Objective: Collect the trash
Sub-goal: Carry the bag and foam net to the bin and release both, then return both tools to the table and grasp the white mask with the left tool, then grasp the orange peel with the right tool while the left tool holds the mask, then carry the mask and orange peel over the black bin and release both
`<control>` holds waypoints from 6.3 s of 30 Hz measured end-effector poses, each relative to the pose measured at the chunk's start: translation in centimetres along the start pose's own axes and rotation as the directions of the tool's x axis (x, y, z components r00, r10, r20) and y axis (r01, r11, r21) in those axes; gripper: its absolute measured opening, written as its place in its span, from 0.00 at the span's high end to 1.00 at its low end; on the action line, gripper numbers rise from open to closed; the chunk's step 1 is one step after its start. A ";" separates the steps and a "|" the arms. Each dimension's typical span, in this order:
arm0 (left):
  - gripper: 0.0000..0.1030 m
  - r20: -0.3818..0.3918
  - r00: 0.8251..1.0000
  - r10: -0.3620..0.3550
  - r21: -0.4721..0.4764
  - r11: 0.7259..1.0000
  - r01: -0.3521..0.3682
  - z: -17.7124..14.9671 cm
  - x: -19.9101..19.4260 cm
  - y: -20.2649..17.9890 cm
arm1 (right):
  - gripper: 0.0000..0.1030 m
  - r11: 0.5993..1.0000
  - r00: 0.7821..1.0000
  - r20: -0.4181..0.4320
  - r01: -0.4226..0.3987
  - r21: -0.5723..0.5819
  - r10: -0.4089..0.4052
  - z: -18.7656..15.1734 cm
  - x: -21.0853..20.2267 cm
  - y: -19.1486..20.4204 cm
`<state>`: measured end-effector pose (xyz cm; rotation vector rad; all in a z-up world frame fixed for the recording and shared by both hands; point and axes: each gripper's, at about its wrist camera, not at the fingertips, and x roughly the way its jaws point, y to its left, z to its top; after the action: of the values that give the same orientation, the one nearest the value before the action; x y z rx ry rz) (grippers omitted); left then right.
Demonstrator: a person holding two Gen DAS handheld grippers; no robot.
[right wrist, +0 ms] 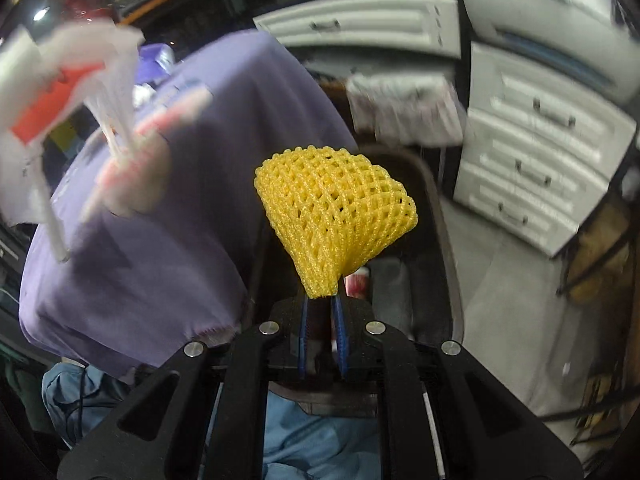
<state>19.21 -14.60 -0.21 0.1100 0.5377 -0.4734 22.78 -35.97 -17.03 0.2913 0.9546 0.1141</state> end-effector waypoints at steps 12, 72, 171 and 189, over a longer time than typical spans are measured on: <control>0.98 -0.124 0.992 -0.039 0.062 0.997 0.047 -3.0 4.6 -4.2 | 0.46 0.991 0.998 -0.016 0.062 0.116 -0.061 -2.7 1.2 -2.4; 0.10 -0.069 0.941 0.332 0.152 0.935 -0.319 -2.1 1.7 8.3 | 0.29 0.999 0.990 0.134 0.028 0.038 -0.033 -0.1 -5.8 3.4; 0.96 0.016 1.000 0.002 -0.026 1.000 -0.002 1.2 -1.0 5.1 | 0.79 0.972 0.983 0.180 0.058 -0.227 -0.017 5.5 -6.5 10.1; 0.96 -0.250 0.958 -0.143 0.083 0.982 0.169 -4.4 9.6 -7.5 | 0.79 0.983 0.974 0.133 0.182 0.019 -0.183 -1.7 -7.4 -2.2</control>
<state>20.93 -24.19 -8.84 0.2284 0.7663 -0.6474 17.12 -39.36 -12.78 0.2132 0.8438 -0.0769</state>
